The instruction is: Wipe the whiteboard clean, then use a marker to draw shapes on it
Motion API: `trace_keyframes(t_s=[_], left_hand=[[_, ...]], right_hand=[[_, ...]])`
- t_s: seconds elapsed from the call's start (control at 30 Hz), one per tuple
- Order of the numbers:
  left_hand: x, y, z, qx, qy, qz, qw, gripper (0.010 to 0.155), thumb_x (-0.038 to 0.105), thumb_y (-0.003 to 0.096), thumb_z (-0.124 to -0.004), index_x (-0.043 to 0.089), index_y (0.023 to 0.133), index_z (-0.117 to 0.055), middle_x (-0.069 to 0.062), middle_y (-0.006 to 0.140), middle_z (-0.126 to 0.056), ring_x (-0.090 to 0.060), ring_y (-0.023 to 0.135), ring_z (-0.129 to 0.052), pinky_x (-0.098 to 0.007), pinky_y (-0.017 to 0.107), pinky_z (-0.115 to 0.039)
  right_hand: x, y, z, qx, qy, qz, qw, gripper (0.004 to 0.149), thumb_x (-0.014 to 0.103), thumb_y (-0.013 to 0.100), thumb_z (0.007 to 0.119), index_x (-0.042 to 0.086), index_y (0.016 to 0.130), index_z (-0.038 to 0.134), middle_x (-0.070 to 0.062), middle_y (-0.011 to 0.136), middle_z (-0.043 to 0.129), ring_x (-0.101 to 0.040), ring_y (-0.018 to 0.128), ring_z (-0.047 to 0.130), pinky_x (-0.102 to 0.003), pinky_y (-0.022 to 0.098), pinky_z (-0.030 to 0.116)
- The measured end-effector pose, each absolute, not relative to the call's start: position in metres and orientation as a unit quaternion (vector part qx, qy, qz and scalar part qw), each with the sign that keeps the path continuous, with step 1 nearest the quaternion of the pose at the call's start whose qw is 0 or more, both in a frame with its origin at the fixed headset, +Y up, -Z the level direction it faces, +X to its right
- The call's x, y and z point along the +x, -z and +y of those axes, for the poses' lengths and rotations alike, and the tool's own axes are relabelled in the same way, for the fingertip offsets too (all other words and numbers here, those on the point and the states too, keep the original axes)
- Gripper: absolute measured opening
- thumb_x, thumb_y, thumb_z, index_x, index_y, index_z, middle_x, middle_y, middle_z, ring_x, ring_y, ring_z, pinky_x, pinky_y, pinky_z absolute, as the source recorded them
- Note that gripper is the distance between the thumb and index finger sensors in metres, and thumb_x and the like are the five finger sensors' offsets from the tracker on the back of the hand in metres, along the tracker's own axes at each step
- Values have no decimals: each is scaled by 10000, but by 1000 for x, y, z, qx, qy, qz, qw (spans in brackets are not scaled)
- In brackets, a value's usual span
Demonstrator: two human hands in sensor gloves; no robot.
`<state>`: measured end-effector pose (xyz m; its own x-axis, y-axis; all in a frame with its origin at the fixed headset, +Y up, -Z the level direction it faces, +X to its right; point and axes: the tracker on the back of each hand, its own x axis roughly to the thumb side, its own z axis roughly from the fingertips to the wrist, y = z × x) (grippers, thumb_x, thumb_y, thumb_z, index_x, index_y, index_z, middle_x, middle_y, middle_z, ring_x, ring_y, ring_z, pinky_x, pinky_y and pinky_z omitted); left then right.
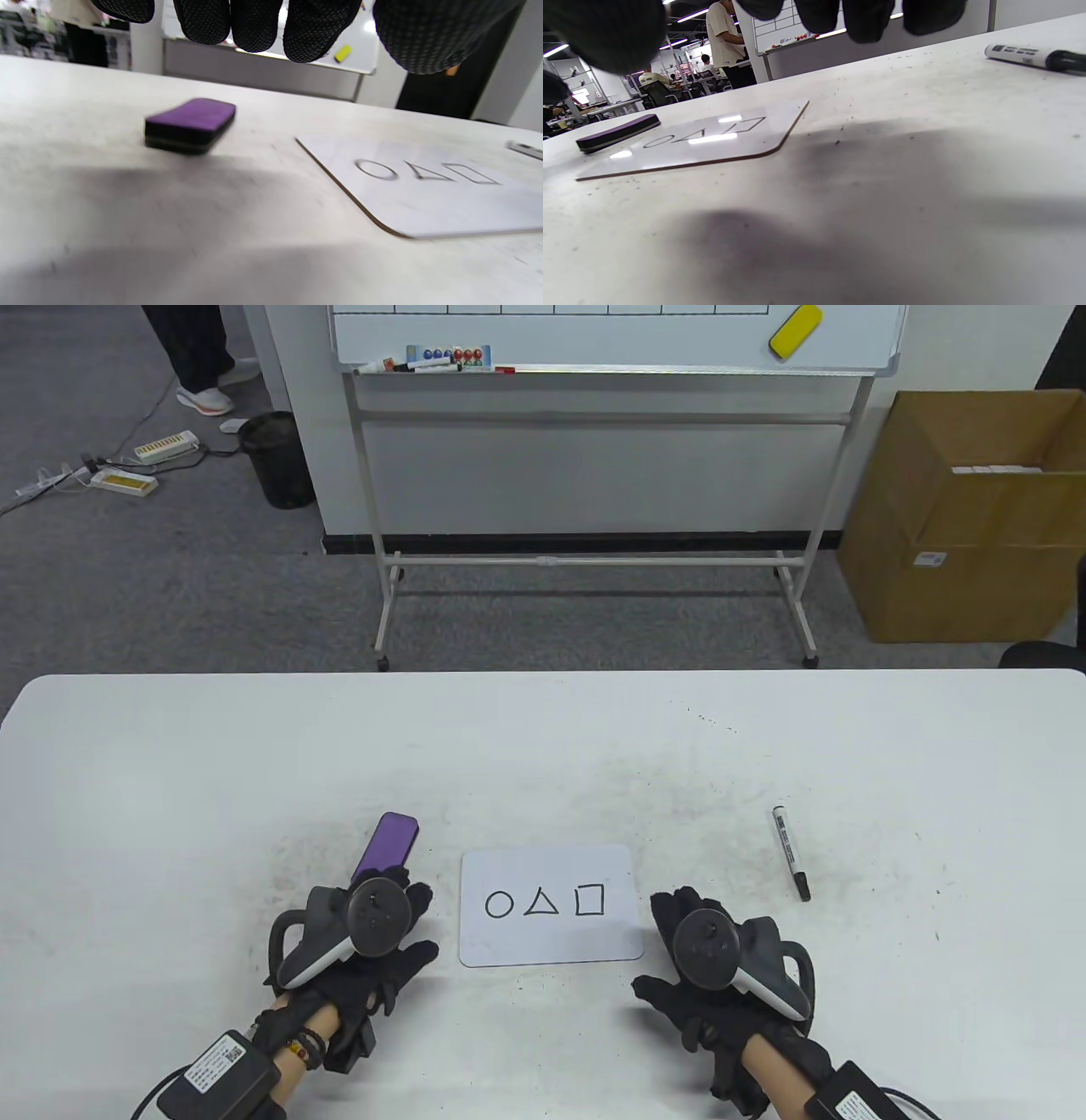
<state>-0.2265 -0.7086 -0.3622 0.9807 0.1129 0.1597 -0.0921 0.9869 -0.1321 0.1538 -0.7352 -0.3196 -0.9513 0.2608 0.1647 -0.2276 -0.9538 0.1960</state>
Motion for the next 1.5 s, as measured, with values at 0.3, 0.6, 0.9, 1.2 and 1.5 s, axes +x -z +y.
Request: trace_keyframes(t_s=[0.3,0.6,0.9,1.2,1.5], left_hand=[[-244,429,-705,-54,-65,26,996,733,561,360,-739,315,1032,-581,-29,1195,-468,-349,1130,-512,-645,794,-487],[-246,469,-748,-98,-22,132,986,787,625,352,-724,330,1053,-520,-58,1197,-450,-364,1100,-581,-630,766,-559],[-231,470,-762,-129,57,132,981,766,570,369,-799,363,1039,-489,-75,1095,-663,-312,954,-781,-517,670,-707],[-225,464,-752,-125,35,111,985,718,488,399,-787,373,1037,-479,-99,1078,-657,-321,934,-795,-548,697,-690],[-170,428,-715,-59,-6,-31,998,681,471,375,-835,433,999,-564,-71,1089,-665,-308,951,-795,-547,697,-703]], right_hand=[[155,321,-736,98,-980,95,142,936,647,345,732,254,1076,300,-99,1165,334,-407,1100,435,-603,748,471],[158,325,-736,95,-979,98,151,934,647,347,732,249,1078,309,-106,1164,348,-411,1098,442,-606,746,474],[158,330,-742,97,-977,112,151,935,644,351,732,236,1079,310,-113,1162,369,-414,1096,452,-607,744,478],[156,337,-741,85,-979,105,154,953,633,352,757,225,1081,300,-114,1161,396,-412,1094,478,-607,742,493],[131,372,-762,74,-981,147,106,976,615,338,797,224,1075,290,-98,1161,384,-404,1096,469,-606,743,489]])
